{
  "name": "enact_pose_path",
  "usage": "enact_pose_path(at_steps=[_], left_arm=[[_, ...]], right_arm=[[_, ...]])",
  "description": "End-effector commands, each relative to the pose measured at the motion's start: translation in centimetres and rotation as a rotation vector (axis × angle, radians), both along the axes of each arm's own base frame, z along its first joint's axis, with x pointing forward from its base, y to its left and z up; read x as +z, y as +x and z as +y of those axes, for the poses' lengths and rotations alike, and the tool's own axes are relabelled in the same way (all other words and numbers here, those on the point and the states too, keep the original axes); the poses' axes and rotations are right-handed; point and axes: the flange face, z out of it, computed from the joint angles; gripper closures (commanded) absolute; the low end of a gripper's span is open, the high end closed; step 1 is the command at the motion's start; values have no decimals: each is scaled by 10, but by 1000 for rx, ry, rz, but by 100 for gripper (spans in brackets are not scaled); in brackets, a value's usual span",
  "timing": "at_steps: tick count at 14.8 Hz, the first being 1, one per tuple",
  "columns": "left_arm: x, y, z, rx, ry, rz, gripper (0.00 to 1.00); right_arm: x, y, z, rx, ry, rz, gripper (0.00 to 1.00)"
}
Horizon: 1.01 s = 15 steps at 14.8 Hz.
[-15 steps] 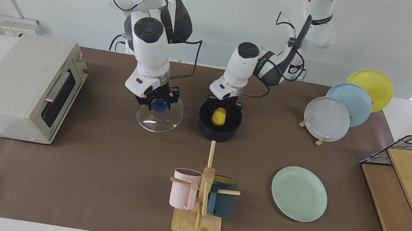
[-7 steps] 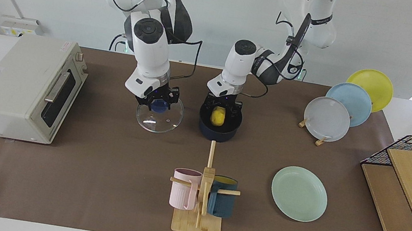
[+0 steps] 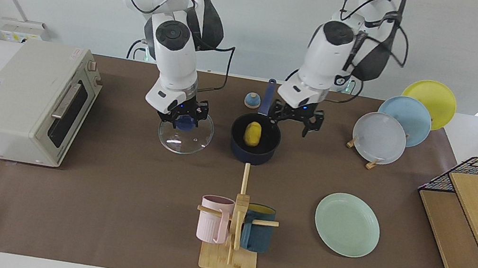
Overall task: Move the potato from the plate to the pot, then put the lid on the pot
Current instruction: 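Release the potato into the pot while the right gripper brings the lid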
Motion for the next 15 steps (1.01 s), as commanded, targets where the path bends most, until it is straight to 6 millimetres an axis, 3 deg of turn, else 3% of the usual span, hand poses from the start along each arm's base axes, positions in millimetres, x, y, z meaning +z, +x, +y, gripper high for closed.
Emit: enact_pose_path(at_steps=[1, 5, 7, 9, 11, 15], left_arm=[[54, 29, 67, 12, -16, 29, 0], [66, 34, 163, -66, 21, 73, 0], [62, 32, 193, -56, 53, 116, 0], [62, 29, 200, -50, 86, 135, 0], [64, 28, 210, -27, 86, 148, 0], [75, 22, 216, -15, 85, 134, 0]], right_arm=[[26, -10, 49, -61, 1, -7, 100], [34, -50, 138, -152, 4, -72, 100], [28, -66, 171, -181, 48, -91, 100], [16, -77, 195, -189, 69, -94, 100], [0, -73, 198, -163, 49, -108, 100], [-15, -86, 219, -110, 31, -127, 100]])
